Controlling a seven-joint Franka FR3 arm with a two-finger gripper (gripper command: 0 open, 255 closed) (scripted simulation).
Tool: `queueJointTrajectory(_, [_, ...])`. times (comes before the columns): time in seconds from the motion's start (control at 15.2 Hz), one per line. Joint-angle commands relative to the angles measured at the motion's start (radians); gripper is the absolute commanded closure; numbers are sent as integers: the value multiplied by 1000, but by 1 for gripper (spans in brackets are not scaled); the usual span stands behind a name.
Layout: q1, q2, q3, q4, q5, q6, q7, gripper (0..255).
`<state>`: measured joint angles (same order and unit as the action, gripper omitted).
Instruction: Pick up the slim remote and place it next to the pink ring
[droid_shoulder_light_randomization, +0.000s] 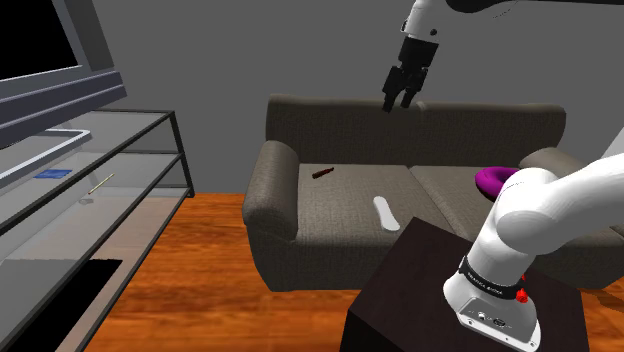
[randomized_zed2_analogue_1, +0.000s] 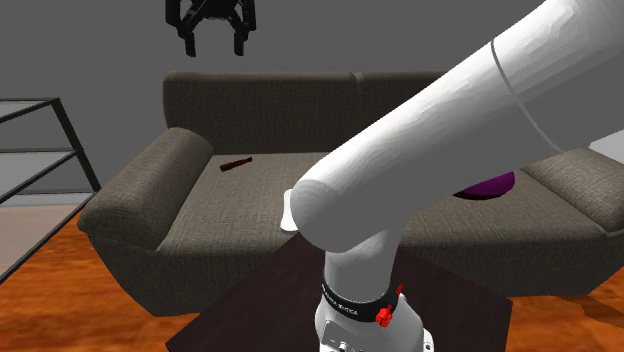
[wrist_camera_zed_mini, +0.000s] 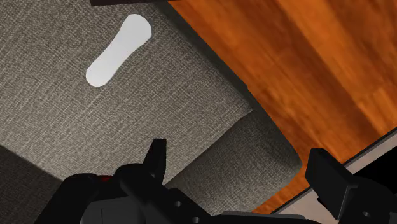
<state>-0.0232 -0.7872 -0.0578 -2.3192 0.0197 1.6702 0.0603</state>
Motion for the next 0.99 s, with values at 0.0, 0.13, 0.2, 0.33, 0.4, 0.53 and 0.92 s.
queueJointTrajectory(0.0, [0, 0, 0, 0, 0, 0, 0, 0])
queueJointTrajectory(0.13, [-16, 11, -9, -53, -8, 57, 11, 0])
queueJointTrajectory(0.2, [-24, 18, -14, -78, -12, 85, 16, 0])
queueJointTrajectory(0.33, [-41, 35, -25, -126, -19, 144, 26, 0])
queueJointTrajectory(0.4, [-49, 45, -30, -148, -23, 173, 32, 0])
queueJointTrajectory(0.53, [-66, 70, -41, -191, -31, 233, 42, 0])
queueJointTrajectory(0.92, [-115, 175, -77, -296, -52, 423, 73, 0])
